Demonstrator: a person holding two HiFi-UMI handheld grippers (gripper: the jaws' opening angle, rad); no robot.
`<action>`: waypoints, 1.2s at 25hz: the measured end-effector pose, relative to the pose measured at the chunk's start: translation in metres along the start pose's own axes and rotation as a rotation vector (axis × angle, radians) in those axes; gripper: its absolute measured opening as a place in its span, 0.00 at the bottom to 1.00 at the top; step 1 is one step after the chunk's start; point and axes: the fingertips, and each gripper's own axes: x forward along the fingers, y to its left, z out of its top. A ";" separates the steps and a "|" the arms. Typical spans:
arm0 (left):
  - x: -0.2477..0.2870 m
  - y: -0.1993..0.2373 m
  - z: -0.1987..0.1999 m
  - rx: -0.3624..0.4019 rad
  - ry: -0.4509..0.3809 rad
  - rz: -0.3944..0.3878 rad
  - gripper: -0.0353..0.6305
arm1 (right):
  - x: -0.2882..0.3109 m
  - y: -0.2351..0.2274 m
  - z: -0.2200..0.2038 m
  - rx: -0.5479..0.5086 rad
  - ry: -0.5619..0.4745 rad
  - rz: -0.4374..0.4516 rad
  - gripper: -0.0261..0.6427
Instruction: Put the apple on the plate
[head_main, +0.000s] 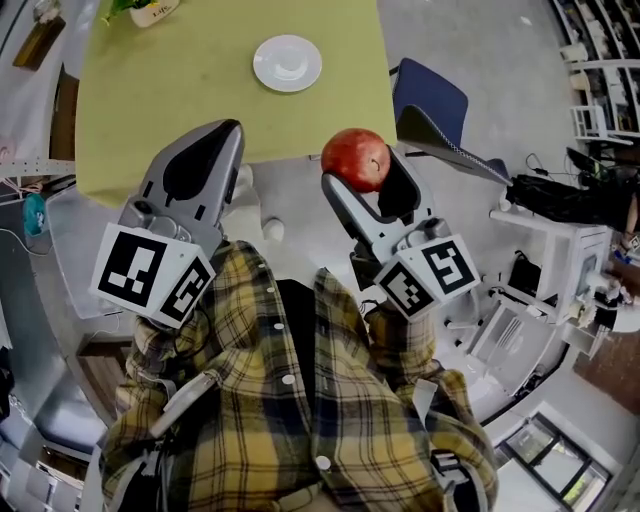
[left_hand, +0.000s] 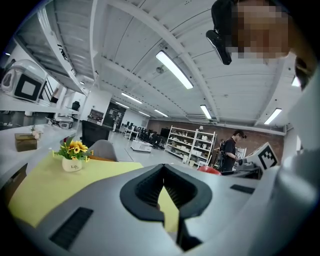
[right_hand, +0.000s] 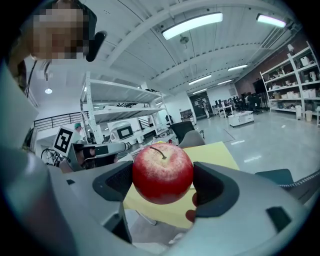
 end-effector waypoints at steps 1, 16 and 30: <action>0.005 0.005 0.002 -0.002 -0.002 0.000 0.06 | 0.007 -0.002 0.003 0.000 0.001 -0.001 0.59; 0.098 0.104 0.055 0.016 0.030 -0.065 0.06 | 0.134 -0.043 0.063 0.005 0.005 -0.051 0.59; 0.144 0.150 0.074 0.009 0.067 -0.096 0.06 | 0.193 -0.075 0.089 0.001 0.027 -0.098 0.59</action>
